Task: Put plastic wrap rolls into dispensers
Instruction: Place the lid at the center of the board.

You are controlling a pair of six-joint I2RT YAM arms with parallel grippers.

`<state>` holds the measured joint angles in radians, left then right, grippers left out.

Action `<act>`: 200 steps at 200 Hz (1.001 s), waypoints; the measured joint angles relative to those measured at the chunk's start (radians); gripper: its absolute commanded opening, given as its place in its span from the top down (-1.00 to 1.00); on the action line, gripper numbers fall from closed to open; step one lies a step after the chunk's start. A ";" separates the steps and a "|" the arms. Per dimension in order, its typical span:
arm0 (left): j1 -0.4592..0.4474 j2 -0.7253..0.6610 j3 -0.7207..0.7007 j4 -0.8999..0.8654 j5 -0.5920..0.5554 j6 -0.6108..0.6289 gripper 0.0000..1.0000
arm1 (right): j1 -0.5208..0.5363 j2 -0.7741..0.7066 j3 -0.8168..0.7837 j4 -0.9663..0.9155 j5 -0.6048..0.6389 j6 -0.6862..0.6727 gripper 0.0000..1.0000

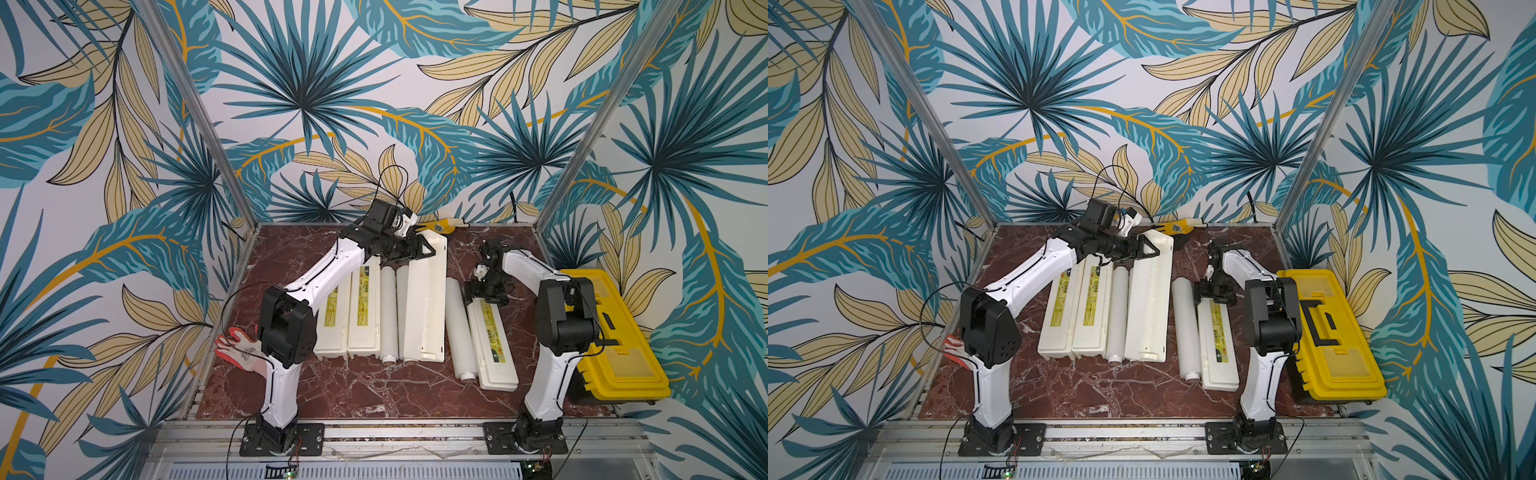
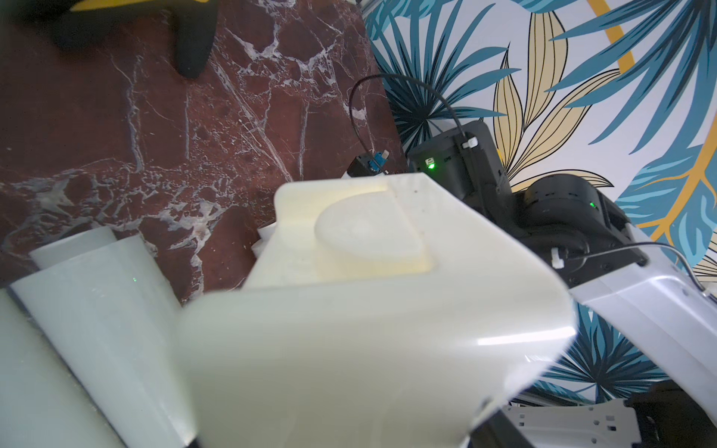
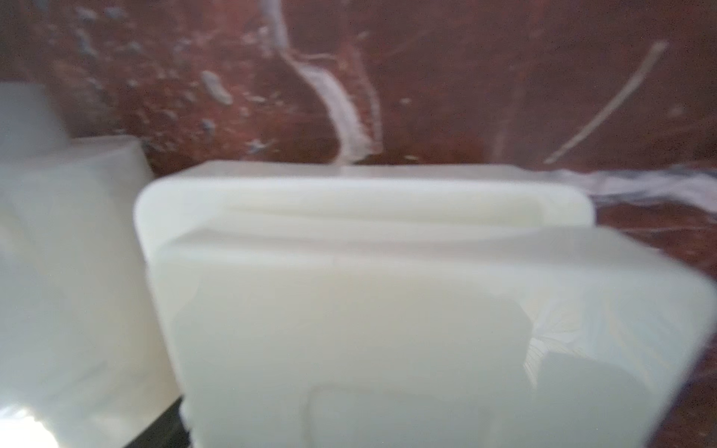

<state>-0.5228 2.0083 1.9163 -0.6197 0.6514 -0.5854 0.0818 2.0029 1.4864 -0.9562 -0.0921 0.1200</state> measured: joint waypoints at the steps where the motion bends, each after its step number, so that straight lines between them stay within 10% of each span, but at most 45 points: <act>1: 0.000 0.000 0.000 0.000 0.000 0.000 0.46 | 0.001 0.000 0.000 0.000 0.000 0.000 0.25; 134: -0.099 0.150 0.020 0.283 0.028 -0.262 0.46 | -0.185 0.079 0.190 0.016 0.212 -0.136 -0.01; 177: -0.119 0.295 0.063 0.344 0.031 -0.335 0.46 | -0.238 0.134 0.192 0.038 0.211 -0.154 -0.96; 200: -0.122 0.335 0.087 0.368 0.030 -0.354 0.46 | -0.249 0.133 0.197 0.040 0.192 -0.162 -0.99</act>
<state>-0.6453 2.3432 2.0037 -0.2516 0.6815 -0.9398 -0.1677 2.1361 1.6836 -0.9157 0.1001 -0.0422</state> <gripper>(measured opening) 0.649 0.990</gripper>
